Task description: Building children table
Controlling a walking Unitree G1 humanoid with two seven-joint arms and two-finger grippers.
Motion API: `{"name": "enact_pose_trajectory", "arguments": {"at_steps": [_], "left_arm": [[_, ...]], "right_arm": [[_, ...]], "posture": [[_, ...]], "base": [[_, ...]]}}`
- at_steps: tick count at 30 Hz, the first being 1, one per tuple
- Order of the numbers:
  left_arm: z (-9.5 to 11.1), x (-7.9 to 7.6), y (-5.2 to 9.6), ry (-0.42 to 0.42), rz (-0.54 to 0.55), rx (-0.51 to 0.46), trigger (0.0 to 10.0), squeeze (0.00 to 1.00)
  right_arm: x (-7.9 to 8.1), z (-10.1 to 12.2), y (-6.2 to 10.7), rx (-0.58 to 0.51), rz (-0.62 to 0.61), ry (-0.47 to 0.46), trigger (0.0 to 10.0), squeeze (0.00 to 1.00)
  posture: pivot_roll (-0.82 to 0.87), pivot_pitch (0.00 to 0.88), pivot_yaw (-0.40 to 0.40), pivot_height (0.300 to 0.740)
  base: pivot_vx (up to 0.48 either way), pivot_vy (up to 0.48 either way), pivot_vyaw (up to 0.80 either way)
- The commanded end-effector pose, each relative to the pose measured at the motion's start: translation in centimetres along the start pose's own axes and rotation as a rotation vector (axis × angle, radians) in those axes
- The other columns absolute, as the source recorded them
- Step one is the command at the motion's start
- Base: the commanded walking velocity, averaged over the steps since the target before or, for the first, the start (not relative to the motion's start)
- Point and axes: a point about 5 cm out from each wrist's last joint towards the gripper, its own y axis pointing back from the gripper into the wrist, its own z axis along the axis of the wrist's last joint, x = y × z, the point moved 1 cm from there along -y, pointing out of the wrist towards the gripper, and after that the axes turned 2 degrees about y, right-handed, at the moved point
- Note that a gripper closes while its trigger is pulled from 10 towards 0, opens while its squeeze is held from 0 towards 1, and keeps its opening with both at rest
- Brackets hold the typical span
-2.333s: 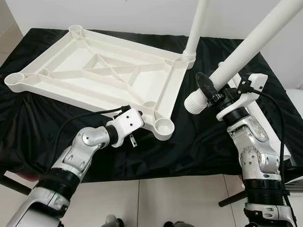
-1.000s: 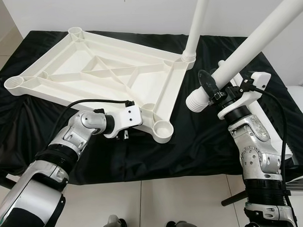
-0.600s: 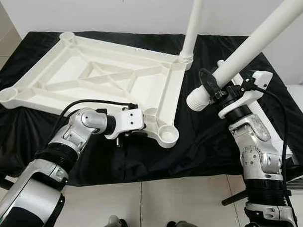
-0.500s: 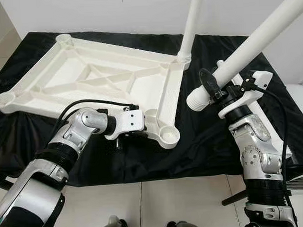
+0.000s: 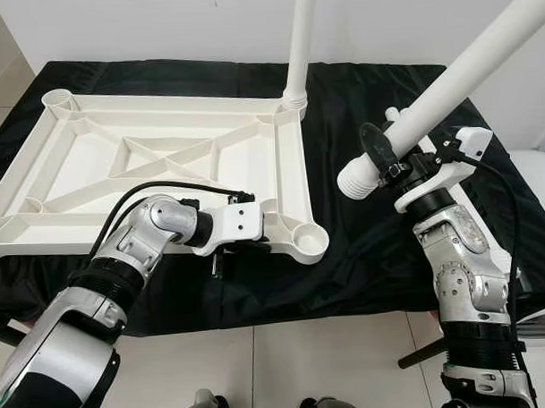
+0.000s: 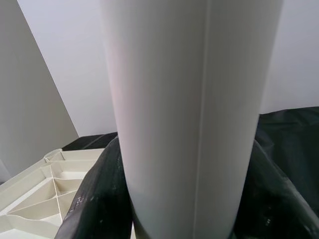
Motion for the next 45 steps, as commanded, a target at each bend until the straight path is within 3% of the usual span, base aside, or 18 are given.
{"name": "enact_pose_trajectory", "arguments": {"at_steps": [1,10,15,23,25,33,34,38,39,40,41,45], "left_arm": [[-2.4,-0.7,-0.5,0.085,0.059,0.096,0.0,0.00],[-3.2,-0.1,-0.6,0.138,0.152,0.150,0.0,0.00],[-4.2,1.5,-0.3,0.248,0.358,0.219,0.0,0.00],[-4.2,1.8,-0.6,0.286,0.412,0.210,0.0,0.00],[-4.1,1.3,-0.8,0.287,0.375,0.195,10.0,0.00],[-3.3,0.8,-1.2,0.321,0.317,0.124,10.0,0.00],[-3.0,0.8,-1.2,0.341,0.311,0.095,10.0,1.00],[-2.7,0.8,-1.1,0.343,0.300,0.077,10.0,1.00],[-2.3,0.8,-0.9,0.323,0.279,0.055,10.0,0.68],[-2.3,0.8,-0.9,0.323,0.279,0.055,10.0,0.68],[-1.8,0.9,-0.6,0.306,0.263,0.031,10.0,0.00],[-0.5,1.3,0.2,0.276,0.247,-0.028,10.0,0.00]], "right_arm": [[0.0,0.9,-0.1,-0.036,0.006,0.010,10.0,0.00],[0.1,0.8,-0.1,-0.036,0.005,0.008,10.0,0.00],[0.2,0.7,0.0,-0.033,0.009,0.007,10.0,0.00],[0.4,0.7,0.0,-0.029,0.015,0.008,10.0,0.00],[0.4,0.6,0.1,-0.026,0.015,0.009,10.0,0.00],[0.3,0.6,0.1,-0.022,0.017,0.011,10.0,0.00],[0.4,0.5,0.0,-0.021,0.019,0.010,10.0,0.00],[0.4,0.5,0.0,-0.022,0.021,0.009,10.0,0.00],[0.4,0.4,-0.1,-0.021,0.025,0.006,10.0,0.00],[0.4,0.4,-0.1,-0.021,0.025,0.006,10.0,0.00],[0.4,0.4,-0.1,-0.020,0.028,0.004,10.0,0.00],[0.5,0.3,-0.2,-0.019,0.034,-0.001,10.0,0.00]], "posture": [[-0.06,0.118,0.018,0.740],[-0.06,0.119,0.019,0.740],[-0.06,0.117,0.020,0.740],[-0.06,0.117,0.023,0.740],[-0.06,0.115,0.024,0.740],[-0.06,0.112,0.024,0.740],[-0.05,0.110,0.024,0.740],[-0.05,0.109,0.024,0.740],[-0.05,0.106,0.020,0.740],[-0.05,0.106,0.020,0.740],[-0.05,0.105,0.020,0.740],[-0.05,0.104,0.017,0.740]], "base": [[0.000,0.000,0.00],[0.000,0.000,0.00],[0.000,0.000,0.00],[0.000,0.000,0.00],[0.000,0.000,0.00],[0.000,0.000,0.00],[0.000,0.000,0.00],[0.000,0.000,0.00],[0.000,0.000,0.00],[0.000,0.000,0.00],[0.000,0.000,0.00],[0.000,0.000,0.00]]}}
